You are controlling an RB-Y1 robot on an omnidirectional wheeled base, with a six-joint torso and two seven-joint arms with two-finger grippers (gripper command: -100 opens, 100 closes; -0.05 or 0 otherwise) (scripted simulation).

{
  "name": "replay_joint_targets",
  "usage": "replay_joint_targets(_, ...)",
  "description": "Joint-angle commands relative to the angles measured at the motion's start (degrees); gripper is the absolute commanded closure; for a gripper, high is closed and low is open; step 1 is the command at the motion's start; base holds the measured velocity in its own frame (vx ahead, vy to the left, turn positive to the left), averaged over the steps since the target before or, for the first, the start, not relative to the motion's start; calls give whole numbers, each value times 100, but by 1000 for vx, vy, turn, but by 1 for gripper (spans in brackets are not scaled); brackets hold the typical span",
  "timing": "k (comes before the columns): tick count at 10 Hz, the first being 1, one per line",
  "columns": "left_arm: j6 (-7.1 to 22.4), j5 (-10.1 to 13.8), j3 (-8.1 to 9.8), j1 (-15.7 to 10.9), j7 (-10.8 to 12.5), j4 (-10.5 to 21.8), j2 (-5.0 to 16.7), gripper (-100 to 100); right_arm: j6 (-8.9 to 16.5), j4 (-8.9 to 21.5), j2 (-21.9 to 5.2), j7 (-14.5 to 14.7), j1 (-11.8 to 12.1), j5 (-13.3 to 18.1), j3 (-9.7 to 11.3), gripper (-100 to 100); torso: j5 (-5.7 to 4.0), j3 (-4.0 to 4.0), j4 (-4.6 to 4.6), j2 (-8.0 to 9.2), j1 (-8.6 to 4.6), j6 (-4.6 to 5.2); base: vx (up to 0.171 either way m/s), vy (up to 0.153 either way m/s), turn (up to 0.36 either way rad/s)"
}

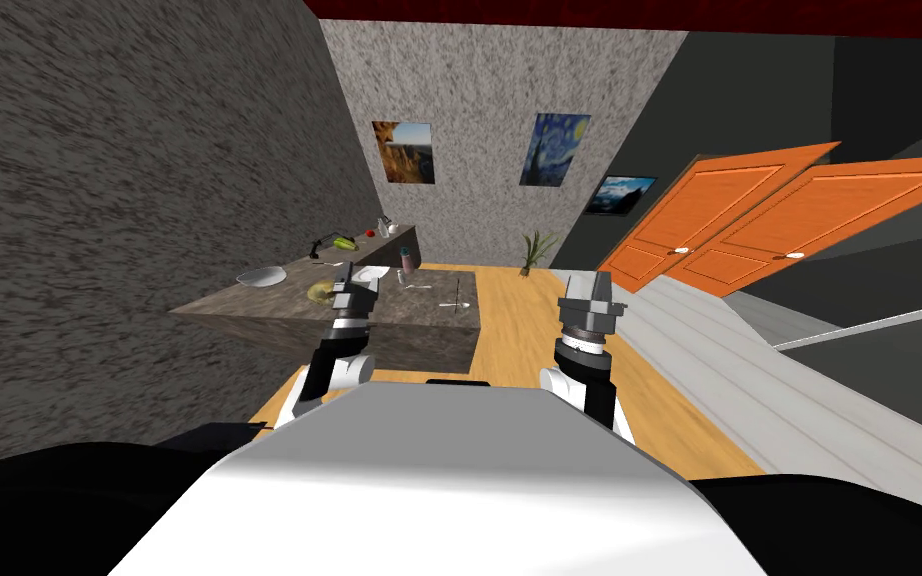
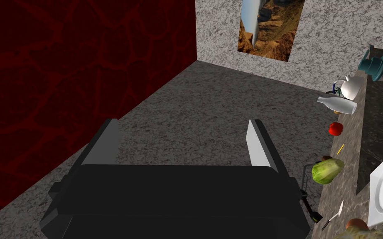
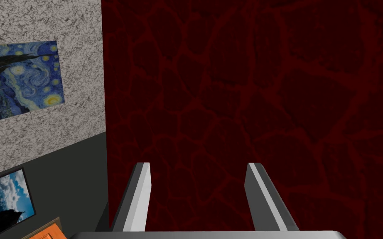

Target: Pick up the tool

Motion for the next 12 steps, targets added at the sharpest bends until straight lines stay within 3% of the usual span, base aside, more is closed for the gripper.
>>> replay_joint_targets(1,219,112,61,-35,143,60,139,-100,0,0,0,0,0,0,0,0,0,0,0,0,0,0,24,-98,89)
replay_joint_targets(3,584,349,212,-108,438,156,380,-100,0,0,0,0,1,0,0,0,1,-4,-1,-7,-3,-3,55,-157,210)
replay_joint_targets(4,679,349,212,-108,438,156,380,-100,0,0,0,0,1,0,0,0,-2,-7,-3,-13,-16,-3,26,-138,63)
replay_joint_targets(7,1152,627,389,-170,774,255,626,-100,0,0,0,0,0,0,0,0,1,2,1,5,3,0,4,-126,100)
replay_joint_targets(8,1210,627,389,-170,774,255,626,-100,0,0,0,0,0,0,0,0,1,2,1,4,-1,-2,17,-111,69)
replay_joint_targets(9,1422,777,485,-194,954,305,751,-100,0,0,0,0,0,0,0,0,1,0,0,0,6,0,32,-145,125)
replay_joint_targets(10,1497,777,485,-194,954,305,751,-100,0,0,0,0,1,0,0,0,0,-2,-1,-4,-5,-2,27,-136,73)
replay_joint_targets(11,1677,935,586,-212,1141,352,876,-100,0,0,0,0,0,0,0,0,-1,-4,-2,-6,-3,1,36,-143,84)
replay_joint_targets(12,1797,935,586,-212,1141,352,876,-100,0,0,0,0,0,0,0,0,-1,-5,-2,-9,-5,-1,20,-120,67)
